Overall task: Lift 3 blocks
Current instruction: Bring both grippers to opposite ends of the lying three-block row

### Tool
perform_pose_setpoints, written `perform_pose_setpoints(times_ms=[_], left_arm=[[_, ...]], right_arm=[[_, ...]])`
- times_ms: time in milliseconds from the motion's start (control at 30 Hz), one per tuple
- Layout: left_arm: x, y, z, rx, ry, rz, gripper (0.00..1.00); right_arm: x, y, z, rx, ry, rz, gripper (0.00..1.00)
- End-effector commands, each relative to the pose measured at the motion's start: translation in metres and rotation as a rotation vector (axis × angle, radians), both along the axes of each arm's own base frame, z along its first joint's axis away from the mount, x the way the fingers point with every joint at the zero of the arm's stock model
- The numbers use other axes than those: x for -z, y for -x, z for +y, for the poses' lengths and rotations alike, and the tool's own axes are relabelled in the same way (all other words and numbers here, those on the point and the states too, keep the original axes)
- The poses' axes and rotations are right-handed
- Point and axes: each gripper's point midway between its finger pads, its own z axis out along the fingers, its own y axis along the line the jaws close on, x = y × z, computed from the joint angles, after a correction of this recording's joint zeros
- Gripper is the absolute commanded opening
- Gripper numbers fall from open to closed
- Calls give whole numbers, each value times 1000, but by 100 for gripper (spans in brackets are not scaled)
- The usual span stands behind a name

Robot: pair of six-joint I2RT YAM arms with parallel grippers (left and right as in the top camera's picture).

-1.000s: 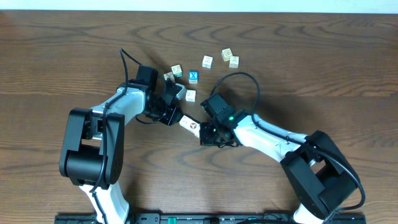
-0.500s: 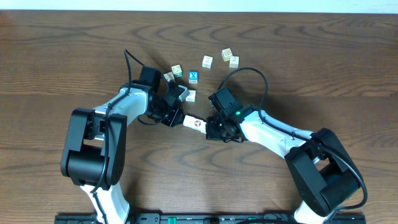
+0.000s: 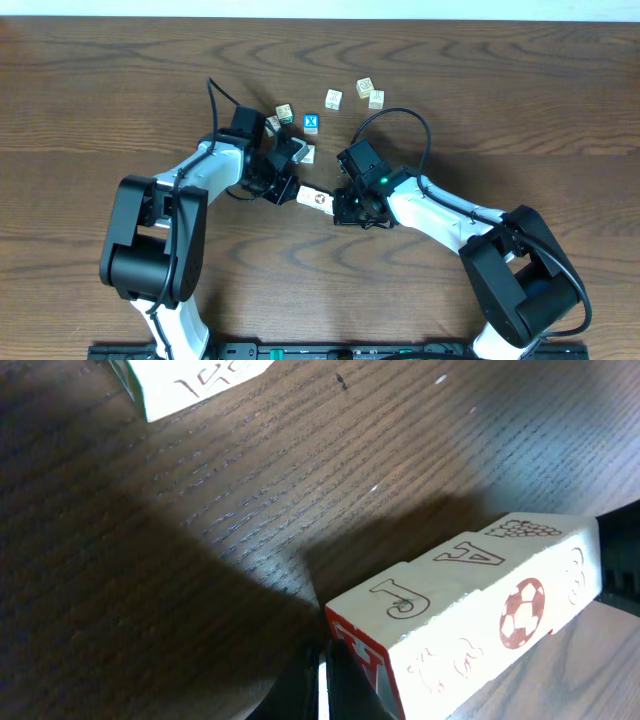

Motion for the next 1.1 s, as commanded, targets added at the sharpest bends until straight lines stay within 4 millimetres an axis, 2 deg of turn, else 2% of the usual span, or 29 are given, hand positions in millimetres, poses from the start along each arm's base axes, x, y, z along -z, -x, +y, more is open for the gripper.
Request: perform_pose_setpoints(times_ms=[0,267,400,700,767,933,1067], left_arm=[[15,4,10,-7,-102,13,7],[23,-8,30,-74,-227,-21,7],[24,-13,35,-107,-246,-28,7],[23,-18,34,-129,-243,-41,7],[23,-18,34,-135,-242,-38,7],[23,-16,34,-135,-240,-28,7],[23,-12,34,-150,-241,-6,7]], right_arm=[[5,2,-4,-21,29,4,1],[7,5,-9,-19,51,17,1],[9,3,-19,-2,98,8,1],[9,-14,-35,110,80,20,1],[7,-16,-33,128,53,28,1],[0,-15,-14,108,-57,52,1],[-1,-15,-9,121,-72,55,1]])
